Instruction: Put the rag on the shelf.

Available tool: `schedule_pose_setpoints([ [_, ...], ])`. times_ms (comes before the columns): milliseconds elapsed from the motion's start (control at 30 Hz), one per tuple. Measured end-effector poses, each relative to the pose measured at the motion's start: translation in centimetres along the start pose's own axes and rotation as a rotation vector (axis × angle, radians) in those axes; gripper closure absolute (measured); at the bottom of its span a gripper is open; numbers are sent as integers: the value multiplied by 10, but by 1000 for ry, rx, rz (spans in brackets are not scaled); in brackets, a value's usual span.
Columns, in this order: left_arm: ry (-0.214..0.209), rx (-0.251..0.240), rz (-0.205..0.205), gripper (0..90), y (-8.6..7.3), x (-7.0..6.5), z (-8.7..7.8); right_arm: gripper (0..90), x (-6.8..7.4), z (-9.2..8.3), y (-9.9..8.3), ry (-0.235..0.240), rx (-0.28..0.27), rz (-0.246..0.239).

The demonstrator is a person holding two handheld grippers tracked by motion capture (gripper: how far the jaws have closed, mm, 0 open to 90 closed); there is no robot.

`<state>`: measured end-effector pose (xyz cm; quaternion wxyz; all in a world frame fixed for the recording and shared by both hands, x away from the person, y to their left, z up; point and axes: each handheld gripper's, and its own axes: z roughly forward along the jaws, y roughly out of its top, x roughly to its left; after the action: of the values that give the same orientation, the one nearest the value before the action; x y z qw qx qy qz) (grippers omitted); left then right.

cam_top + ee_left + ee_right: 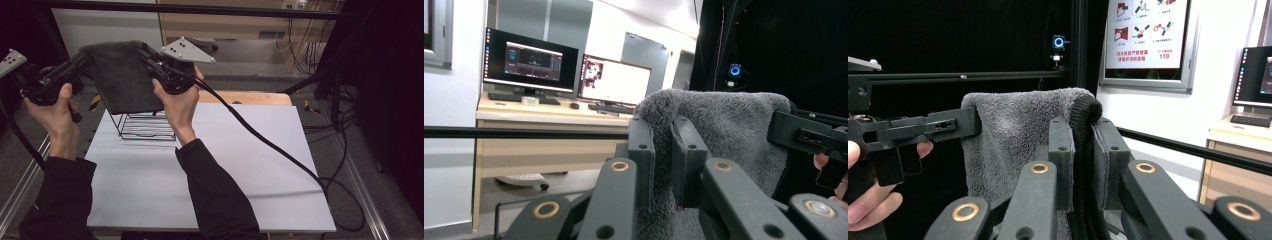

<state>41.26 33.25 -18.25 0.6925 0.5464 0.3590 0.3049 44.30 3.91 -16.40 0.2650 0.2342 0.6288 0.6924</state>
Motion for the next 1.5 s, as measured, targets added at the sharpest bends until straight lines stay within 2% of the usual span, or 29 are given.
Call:
schedule_pose_setpoints([
  [433, 10, -35, -10, 811, 24, 13, 7, 812, 1, 22, 24, -1, -23, -15],
  [667, 22, -36, 14, 811, 36, 17, 13, 812, -1, 29, 28, -8, -37, -14],
  [967, 33, -27, -2, 811, 47, 25, 26, 812, -5, 39, 34, -15, -52, -17],
  [1300, 33, -30, 0, 811, 59, 26, 41, 812, -17, 47, 41, -25, -75, -6],
  [1500, 47, -22, 12, 811, 62, 28, 52, 812, -27, 53, 45, -37, -75, -8],
])
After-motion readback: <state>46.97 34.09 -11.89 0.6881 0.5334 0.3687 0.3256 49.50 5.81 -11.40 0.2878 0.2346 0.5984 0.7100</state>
